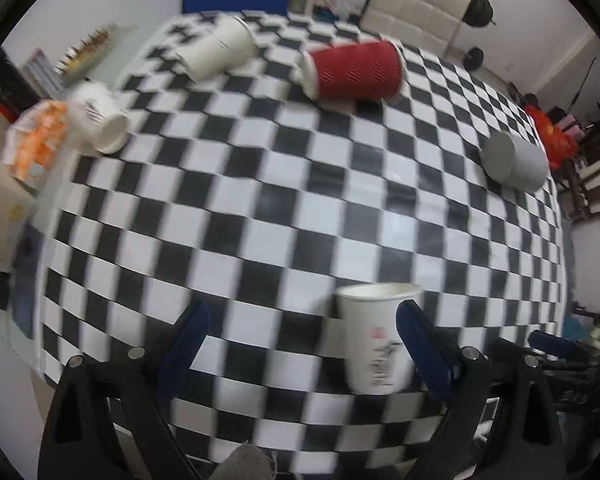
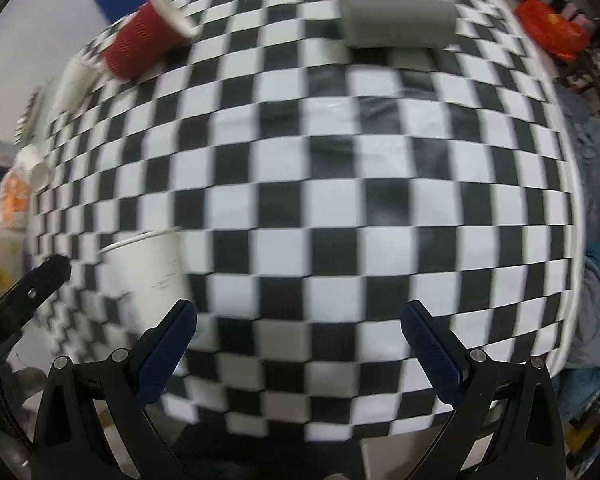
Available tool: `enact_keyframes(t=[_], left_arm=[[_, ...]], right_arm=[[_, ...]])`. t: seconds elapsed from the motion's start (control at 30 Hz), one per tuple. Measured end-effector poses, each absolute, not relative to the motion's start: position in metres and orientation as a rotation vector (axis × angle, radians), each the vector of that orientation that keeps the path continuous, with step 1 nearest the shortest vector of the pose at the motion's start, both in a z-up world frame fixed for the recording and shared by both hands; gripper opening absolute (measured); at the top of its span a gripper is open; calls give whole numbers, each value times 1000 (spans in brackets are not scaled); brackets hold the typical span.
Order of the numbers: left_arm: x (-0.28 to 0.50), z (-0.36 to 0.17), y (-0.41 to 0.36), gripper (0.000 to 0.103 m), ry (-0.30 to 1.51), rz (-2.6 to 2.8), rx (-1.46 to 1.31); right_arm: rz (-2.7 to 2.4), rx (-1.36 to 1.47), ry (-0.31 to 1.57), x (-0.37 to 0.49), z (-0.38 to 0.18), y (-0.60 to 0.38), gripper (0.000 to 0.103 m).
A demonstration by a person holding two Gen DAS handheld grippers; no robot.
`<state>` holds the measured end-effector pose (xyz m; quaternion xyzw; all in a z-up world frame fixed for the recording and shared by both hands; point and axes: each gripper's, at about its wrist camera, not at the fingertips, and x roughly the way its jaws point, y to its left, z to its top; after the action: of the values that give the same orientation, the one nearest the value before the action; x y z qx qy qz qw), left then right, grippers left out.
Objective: Flip cup upright
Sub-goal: 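Grasp the cup with the right tool while the left tool opens and releases it, then lower the cup upright onto the table with the right tool and open it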
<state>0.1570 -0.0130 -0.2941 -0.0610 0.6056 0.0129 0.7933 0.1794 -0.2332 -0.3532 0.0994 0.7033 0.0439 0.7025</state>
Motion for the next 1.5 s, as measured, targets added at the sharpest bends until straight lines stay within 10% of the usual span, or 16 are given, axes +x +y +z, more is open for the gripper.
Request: enact_keyframes(t=[0.5,0.7,1.5], left_arm=[[159,-373,43,95,1444,145,-84],[163,-377,41,95,1453,120,-75],[244,-392,48,95,1436,88,-67]], right_arm=[[303,96,1810,245,-420,-119,96],[309,174,1861,244,-442,-115,73],[117,99,916,253,-387,-122,66]])
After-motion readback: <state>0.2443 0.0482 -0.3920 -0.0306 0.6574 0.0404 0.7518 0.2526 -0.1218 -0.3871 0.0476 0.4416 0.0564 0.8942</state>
